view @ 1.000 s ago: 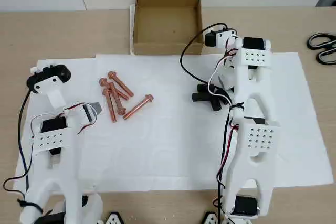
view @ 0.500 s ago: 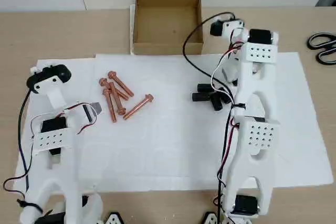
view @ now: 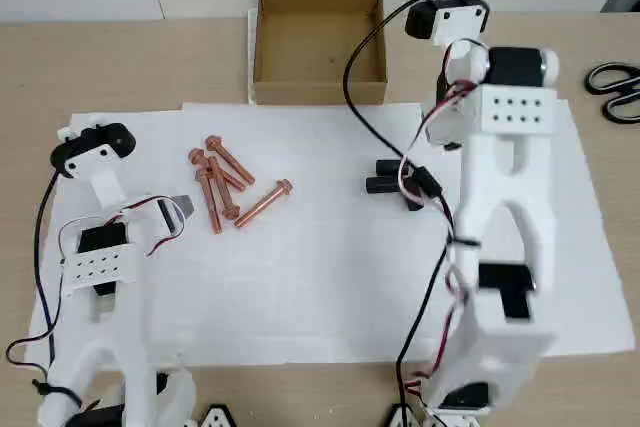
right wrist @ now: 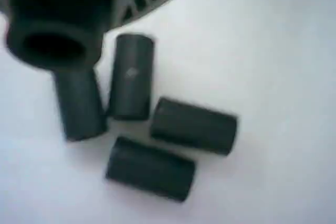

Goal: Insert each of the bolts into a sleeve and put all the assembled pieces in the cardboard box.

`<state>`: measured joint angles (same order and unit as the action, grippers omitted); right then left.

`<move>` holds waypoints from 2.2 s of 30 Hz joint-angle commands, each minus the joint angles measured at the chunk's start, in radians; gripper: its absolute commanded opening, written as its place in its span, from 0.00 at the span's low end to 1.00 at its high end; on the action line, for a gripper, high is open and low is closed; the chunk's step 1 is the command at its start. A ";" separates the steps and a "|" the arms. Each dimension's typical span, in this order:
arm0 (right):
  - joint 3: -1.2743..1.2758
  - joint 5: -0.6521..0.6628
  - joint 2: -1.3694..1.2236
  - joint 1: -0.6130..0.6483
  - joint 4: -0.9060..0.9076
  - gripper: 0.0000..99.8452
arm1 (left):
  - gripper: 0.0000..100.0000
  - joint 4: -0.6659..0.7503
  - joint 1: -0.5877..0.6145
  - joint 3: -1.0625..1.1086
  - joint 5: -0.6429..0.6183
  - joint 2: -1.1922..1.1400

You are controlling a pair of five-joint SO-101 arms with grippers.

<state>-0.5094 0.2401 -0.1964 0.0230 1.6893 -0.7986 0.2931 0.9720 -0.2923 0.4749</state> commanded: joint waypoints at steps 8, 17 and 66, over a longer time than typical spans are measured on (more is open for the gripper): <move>0.523 0.002 0.404 0.019 -0.016 0.00 | 0.26 0.055 -0.037 0.022 0.002 0.006; 0.743 0.049 0.383 0.044 -0.165 0.00 | 0.26 0.057 -0.037 0.027 0.002 0.011; 0.913 0.012 0.160 0.182 -0.374 0.16 | 0.26 0.058 -0.037 0.027 0.003 0.011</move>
<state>0.4342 0.2647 -0.0399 0.2056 1.3226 -0.7618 0.2639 1.0012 -0.2923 0.4749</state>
